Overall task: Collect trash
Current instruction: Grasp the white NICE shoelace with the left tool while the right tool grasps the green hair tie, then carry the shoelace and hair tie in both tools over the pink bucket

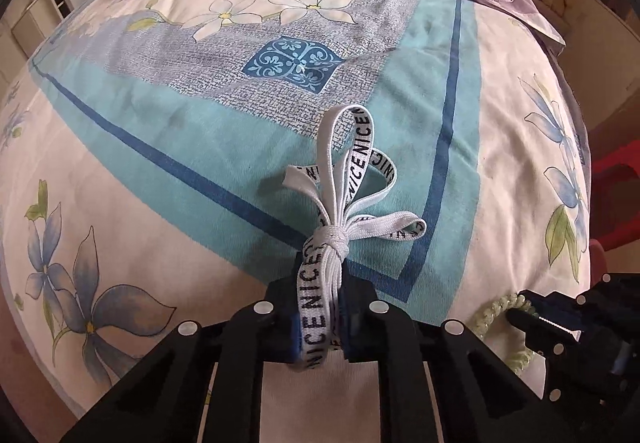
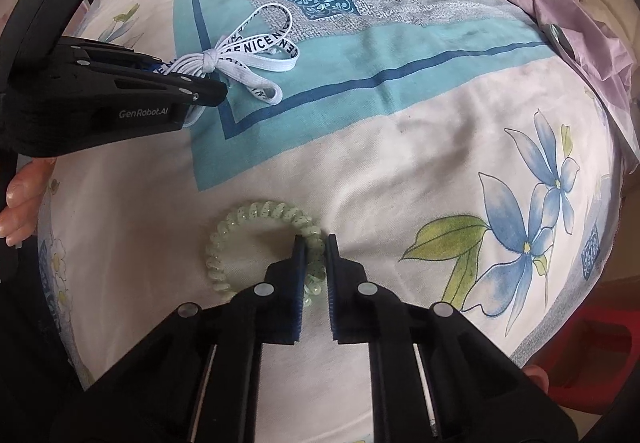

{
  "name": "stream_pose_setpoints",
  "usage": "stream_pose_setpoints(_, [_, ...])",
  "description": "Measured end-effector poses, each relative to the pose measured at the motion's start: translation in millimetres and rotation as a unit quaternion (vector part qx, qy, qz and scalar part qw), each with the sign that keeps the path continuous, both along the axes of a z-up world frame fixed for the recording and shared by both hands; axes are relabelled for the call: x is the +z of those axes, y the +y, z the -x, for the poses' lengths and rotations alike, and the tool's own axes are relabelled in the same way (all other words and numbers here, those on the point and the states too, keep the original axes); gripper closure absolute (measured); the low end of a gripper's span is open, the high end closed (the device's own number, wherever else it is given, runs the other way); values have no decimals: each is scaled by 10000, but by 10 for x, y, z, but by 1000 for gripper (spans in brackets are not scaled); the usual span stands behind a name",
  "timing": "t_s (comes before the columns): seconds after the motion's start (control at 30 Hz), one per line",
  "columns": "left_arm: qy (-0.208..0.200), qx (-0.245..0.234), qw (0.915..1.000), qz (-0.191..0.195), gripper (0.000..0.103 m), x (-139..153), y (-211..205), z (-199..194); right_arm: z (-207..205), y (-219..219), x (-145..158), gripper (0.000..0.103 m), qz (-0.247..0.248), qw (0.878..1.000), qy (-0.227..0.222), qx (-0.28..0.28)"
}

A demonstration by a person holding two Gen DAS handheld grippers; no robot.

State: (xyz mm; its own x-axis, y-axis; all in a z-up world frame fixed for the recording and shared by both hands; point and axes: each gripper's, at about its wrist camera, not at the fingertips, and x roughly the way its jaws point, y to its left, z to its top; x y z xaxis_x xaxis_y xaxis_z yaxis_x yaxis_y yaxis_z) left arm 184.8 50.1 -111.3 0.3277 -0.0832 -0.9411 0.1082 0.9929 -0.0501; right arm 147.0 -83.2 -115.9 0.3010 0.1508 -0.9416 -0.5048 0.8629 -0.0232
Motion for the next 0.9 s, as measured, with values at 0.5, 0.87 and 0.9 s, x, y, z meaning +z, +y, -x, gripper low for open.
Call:
stream_pose_setpoints(0.5, [72, 53, 9995, 304, 91, 281, -49, 590, 304, -141, 362, 94, -234, 9996, -151, 16])
stream_pose_setpoints(0.87, [17, -164, 9998, -78, 91, 680, -394, 1186, 746, -455, 724, 94, -332, 9989, -336, -8])
stream_pose_setpoints(0.9, [6, -210, 9997, -97, 91, 714, -455, 1227, 796, -503, 751, 95, -333, 9988, -348, -21])
